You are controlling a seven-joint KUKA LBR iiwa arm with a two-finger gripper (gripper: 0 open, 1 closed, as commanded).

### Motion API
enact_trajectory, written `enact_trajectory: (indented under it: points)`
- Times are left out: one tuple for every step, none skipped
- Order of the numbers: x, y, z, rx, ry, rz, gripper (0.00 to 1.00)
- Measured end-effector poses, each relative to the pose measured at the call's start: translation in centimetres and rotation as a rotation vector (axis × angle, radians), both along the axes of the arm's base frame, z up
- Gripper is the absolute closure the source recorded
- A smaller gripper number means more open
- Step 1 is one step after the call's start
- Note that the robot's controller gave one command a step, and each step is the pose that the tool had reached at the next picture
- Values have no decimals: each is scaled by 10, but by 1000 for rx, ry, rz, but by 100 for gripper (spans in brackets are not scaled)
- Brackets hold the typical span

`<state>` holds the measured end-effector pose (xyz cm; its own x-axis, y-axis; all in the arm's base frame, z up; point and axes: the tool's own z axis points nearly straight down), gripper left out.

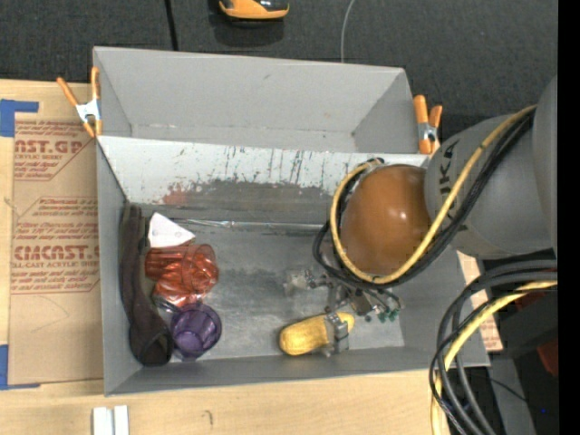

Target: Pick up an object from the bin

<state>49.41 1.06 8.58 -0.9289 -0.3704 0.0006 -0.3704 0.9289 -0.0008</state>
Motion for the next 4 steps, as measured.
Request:
enact_trajectory:
  points:
    - [-7,22,-16,3,1,213,100]
    - [-7,21,-16,3,1,213,100]
    - [-8,21,-14,3,3,215,100]
    - [-8,21,28,2,0,235,100]
